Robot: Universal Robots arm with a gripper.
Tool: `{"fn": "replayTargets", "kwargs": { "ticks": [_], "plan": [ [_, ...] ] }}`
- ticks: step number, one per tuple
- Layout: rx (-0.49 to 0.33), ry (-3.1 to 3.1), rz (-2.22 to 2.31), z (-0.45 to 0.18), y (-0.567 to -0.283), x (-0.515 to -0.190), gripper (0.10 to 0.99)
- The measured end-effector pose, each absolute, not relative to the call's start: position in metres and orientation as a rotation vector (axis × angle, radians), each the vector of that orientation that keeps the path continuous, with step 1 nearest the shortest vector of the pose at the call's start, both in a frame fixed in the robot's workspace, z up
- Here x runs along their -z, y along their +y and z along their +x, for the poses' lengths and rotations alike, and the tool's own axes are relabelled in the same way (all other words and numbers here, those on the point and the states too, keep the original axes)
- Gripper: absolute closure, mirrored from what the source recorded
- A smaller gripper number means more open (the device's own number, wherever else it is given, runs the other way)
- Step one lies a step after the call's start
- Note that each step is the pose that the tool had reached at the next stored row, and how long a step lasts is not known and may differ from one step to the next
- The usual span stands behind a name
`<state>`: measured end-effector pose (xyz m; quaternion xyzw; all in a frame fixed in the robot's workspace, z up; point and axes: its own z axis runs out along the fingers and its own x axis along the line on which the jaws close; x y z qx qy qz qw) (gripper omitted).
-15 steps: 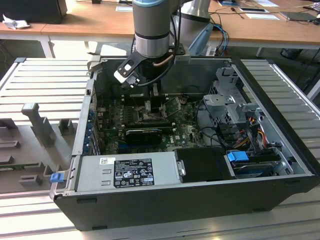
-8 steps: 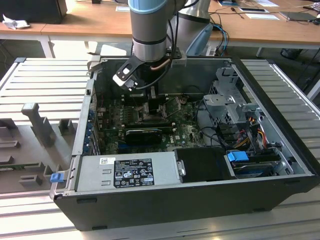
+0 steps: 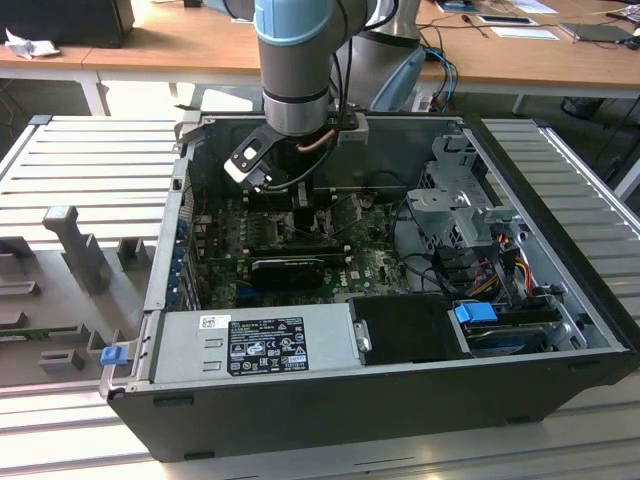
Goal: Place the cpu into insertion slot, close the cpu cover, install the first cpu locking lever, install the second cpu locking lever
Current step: 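Place the cpu into insertion slot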
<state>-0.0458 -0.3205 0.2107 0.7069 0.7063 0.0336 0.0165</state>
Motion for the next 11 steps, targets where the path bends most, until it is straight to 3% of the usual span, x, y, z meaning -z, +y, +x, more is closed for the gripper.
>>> {"fn": "replayTargets", "kwargs": {
  "ticks": [11],
  "plan": [
    [-0.103,2.185,2.210,-0.0440,-0.3203,-0.2032,0.553]
  ]
}}
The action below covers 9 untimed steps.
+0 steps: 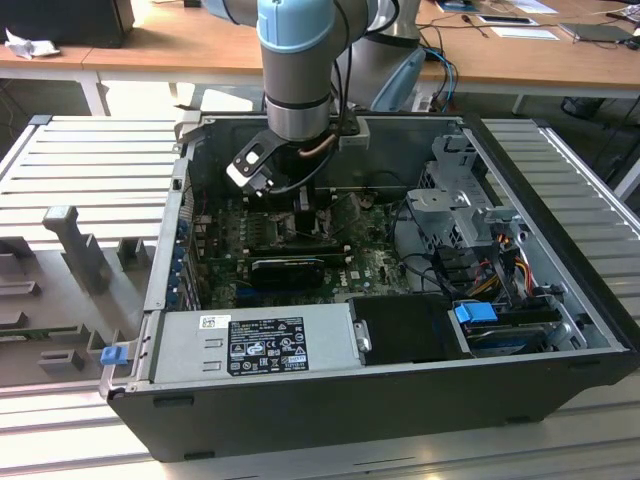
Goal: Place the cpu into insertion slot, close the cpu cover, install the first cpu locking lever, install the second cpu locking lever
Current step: 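Place the cpu into insertion slot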
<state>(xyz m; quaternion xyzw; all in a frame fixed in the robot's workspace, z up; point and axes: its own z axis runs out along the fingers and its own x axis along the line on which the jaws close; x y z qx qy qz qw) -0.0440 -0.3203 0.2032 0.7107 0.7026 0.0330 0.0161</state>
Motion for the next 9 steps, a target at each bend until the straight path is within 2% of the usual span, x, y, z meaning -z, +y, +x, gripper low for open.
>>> {"fn": "replayTargets", "kwargs": {
  "ticks": [9],
  "plan": [
    [-0.102,2.184,2.210,-0.0440,-0.3203,-0.2004,0.541]
  ]
}}
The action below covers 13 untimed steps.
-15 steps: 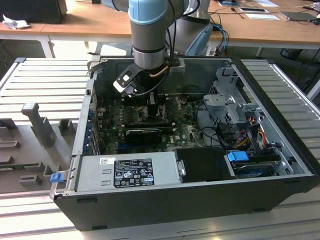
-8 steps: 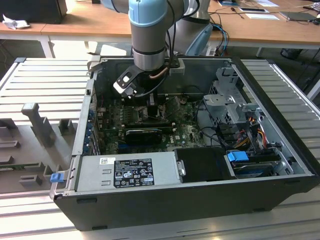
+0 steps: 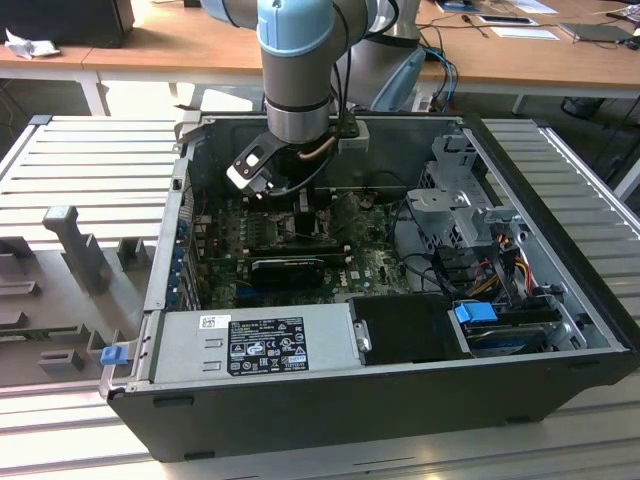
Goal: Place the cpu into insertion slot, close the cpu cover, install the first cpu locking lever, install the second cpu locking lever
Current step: 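Place the cpu into insertion slot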
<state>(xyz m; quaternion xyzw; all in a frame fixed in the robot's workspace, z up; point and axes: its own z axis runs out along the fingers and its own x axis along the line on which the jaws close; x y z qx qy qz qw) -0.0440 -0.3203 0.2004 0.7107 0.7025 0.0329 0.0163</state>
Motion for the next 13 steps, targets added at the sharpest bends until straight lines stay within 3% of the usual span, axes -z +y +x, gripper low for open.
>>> {"fn": "replayTargets", "kwargs": {
  "ticks": [1,8,13],
  "plan": [
    [-0.102,2.184,2.210,-0.044,-0.320,-0.200,0.475],
    [-0.101,2.185,2.210,-0.044,-0.320,-0.212,0.475],
    [-0.099,2.186,2.212,-0.044,-0.320,-0.216,0.682]
  ]
}}
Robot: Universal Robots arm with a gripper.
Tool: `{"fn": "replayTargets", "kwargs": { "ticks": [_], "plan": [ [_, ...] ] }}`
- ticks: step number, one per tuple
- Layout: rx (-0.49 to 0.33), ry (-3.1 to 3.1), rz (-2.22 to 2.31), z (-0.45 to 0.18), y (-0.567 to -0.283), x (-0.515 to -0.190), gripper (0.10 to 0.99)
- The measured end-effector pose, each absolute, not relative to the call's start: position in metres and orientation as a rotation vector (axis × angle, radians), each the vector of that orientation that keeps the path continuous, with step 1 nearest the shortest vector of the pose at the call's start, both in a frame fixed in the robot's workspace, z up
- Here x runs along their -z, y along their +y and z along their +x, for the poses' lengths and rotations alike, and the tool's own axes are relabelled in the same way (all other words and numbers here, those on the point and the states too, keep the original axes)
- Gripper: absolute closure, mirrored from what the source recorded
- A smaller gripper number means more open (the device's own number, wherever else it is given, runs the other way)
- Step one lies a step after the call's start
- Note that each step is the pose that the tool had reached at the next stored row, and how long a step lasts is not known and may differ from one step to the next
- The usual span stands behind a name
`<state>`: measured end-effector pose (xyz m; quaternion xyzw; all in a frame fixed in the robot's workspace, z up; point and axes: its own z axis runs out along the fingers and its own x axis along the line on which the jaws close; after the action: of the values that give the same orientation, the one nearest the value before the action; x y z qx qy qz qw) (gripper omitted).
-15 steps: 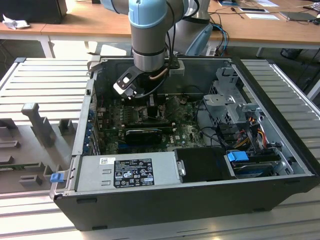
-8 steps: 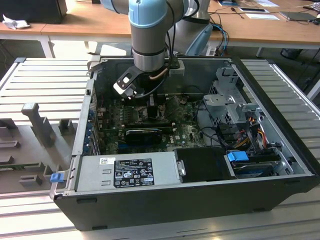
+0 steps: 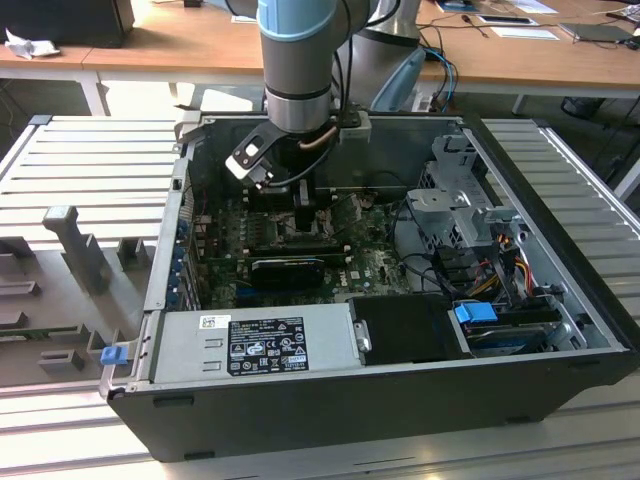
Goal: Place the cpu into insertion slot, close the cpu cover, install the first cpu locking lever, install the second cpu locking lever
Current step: 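Place the cpu into insertion slot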
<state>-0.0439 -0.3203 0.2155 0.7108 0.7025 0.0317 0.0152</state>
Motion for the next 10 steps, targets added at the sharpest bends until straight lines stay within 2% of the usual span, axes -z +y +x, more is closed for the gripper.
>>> {"fn": "replayTargets", "kwargs": {
  "ticks": [3,4,6,10],
  "plan": [
    [-0.097,2.187,2.212,-0.0438,-0.3202,-0.2175,0.863],
    [-0.097,2.187,2.213,-0.0437,-0.3202,-0.2179,0.863],
    [-0.096,2.187,2.213,-0.0437,-0.3203,-0.2191,0.980],
    [-0.096,2.187,2.213,-0.0437,-0.3203,-0.2206,0.980]
  ]
}}
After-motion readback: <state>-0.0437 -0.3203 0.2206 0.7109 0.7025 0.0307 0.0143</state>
